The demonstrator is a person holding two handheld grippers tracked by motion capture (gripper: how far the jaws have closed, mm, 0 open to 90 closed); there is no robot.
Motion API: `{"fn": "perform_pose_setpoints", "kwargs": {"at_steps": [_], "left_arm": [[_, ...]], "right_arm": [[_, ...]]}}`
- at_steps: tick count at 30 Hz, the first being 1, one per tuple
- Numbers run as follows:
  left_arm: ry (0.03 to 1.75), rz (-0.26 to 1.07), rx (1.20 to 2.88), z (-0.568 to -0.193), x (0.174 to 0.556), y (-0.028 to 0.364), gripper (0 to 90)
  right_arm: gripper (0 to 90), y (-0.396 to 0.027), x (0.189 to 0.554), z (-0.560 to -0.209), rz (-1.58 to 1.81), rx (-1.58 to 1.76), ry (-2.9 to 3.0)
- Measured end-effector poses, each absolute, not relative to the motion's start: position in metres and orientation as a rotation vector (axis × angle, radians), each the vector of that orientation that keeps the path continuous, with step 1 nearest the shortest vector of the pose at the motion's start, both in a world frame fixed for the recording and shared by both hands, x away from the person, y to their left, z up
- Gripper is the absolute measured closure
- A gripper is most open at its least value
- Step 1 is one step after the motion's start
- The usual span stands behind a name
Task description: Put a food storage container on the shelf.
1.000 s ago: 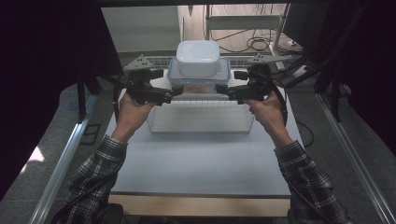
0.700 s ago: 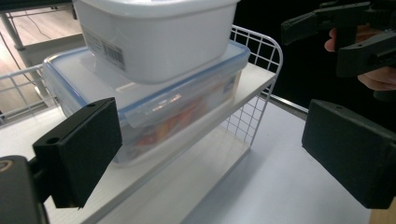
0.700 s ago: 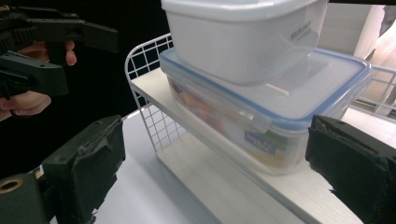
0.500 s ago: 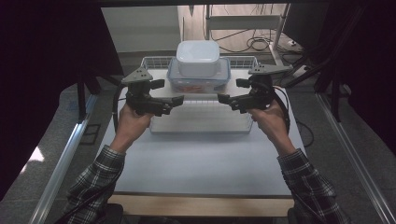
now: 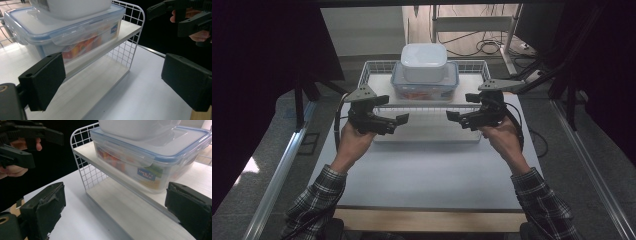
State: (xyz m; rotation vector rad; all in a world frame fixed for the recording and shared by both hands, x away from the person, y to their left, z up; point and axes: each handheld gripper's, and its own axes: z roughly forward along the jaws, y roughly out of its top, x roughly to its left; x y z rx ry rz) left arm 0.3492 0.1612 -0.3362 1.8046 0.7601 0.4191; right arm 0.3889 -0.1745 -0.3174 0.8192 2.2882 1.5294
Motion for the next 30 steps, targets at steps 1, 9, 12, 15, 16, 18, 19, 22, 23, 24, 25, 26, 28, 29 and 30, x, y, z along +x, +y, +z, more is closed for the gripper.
{"fn": "perform_pose_setpoints", "kwargs": {"at_steps": [1,9,12,15,16,18,19,22,23,24,25,26,28,29,30], "left_arm": [[0.763,0.419,1.808,-0.338,0.349,0.161,5.1],[0.762,0.404,1.825,-0.350,0.345,0.158,4.8],[0.758,0.403,1.827,-0.352,0.343,0.157,4.6],[0.752,0.407,1.836,-0.356,0.339,0.155,4.6],[0.752,0.407,1.836,-0.356,0.339,0.155,4.6],[0.750,0.410,1.842,-0.359,0.337,0.154,4.5],[0.750,0.410,1.842,-0.359,0.337,0.154,4.6],[0.749,0.410,1.841,-0.363,0.333,0.155,4.5],[0.751,0.413,1.838,-0.366,0.331,0.155,4.6],[0.751,0.411,1.838,-0.367,0.330,0.156,4.6],[0.751,0.410,1.836,-0.369,0.329,0.156,4.5],[0.751,0.407,1.839,-0.371,0.328,0.156,4.5],[0.754,0.404,1.844,-0.375,0.326,0.157,4.2],[0.753,0.405,1.846,-0.377,0.325,0.157,4.1],[0.754,0.407,1.846,-0.379,0.324,0.157,4.0]], "right_arm": [[3.3,-0.174,0.388,-0.318,1.532,0.817,2.287],[3.3,-0.172,0.383,-0.326,1.527,0.792,2.311],[3.3,-0.171,0.381,-0.327,1.530,0.788,2.318],[3.3,-0.171,0.377,-0.330,1.521,0.774,2.322],[3.3,-0.171,0.377,-0.330,1.521,0.774,2.322],[3.2,-0.170,0.375,-0.334,1.522,0.770,2.328],[3.3,-0.170,0.374,-0.335,1.518,0.772,2.329],[2.7,-0.171,0.373,-0.339,1.514,0.772,2.332],[1.7,-0.172,0.372,-0.343,1.516,0.777,2.330],[1.2,-0.172,0.372,-0.344,1.519,0.782,2.330],[0.6,-0.172,0.372,-0.346,1.519,0.789,2.332],[0.1,-0.173,0.371,-0.348,1.523,0.794,2.331],[0.0,-0.174,0.370,-0.351,1.523,0.792,2.334],[0.0,-0.174,0.370,-0.353,1.519,0.790,2.336],[0.0,-0.174,0.369,-0.354,1.517,0.788,2.336]]}}
